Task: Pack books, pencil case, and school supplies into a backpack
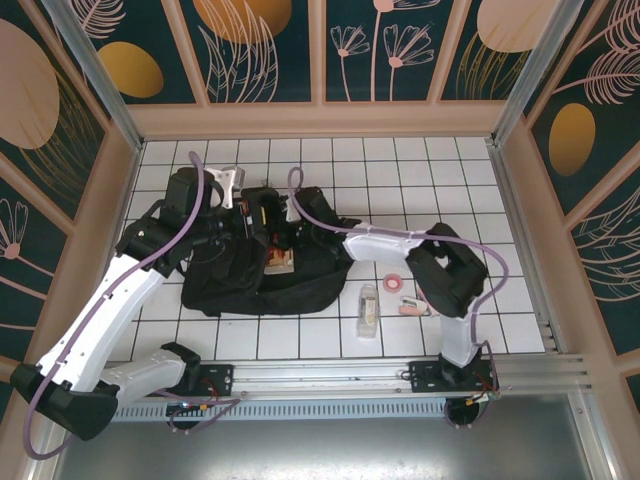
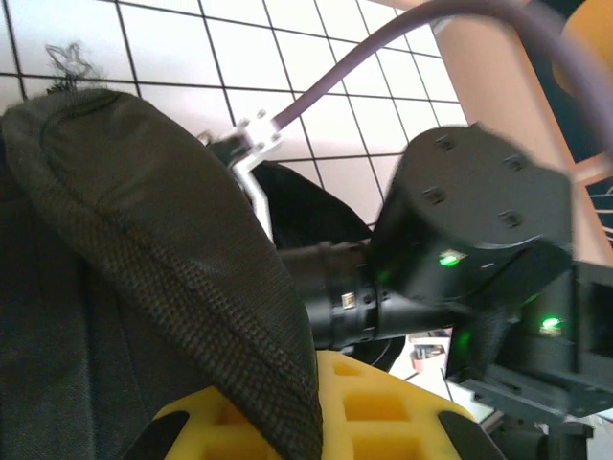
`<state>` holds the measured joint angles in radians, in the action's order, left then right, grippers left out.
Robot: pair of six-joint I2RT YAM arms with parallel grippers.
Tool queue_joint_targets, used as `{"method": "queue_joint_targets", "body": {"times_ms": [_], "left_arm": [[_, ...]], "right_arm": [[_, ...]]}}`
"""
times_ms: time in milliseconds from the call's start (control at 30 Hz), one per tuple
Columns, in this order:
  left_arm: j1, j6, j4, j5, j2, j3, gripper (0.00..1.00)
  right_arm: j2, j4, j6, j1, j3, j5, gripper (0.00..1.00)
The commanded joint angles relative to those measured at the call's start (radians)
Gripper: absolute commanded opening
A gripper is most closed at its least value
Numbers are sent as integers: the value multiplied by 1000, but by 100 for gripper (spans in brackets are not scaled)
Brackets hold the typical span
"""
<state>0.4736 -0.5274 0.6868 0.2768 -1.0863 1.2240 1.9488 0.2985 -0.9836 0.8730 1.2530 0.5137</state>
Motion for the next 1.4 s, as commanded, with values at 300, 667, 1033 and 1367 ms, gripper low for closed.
{"method": "queue_joint_targets", "body": {"times_ms": [300, 667, 1033, 1367], "left_arm": [[5, 44, -90, -48, 29, 82, 0], [4, 54, -69, -69, 72, 45, 0], [5, 35, -78, -68, 110, -7, 0], [5, 8, -92, -35, 126, -38, 0]], "right_arm": [[157, -115, 4, 74, 242, -6, 33], [-2, -278, 152, 63, 198, -109, 54], [-230, -207, 155, 19, -16, -107, 55], [-380, -505, 191, 14, -15, -329, 51]]}}
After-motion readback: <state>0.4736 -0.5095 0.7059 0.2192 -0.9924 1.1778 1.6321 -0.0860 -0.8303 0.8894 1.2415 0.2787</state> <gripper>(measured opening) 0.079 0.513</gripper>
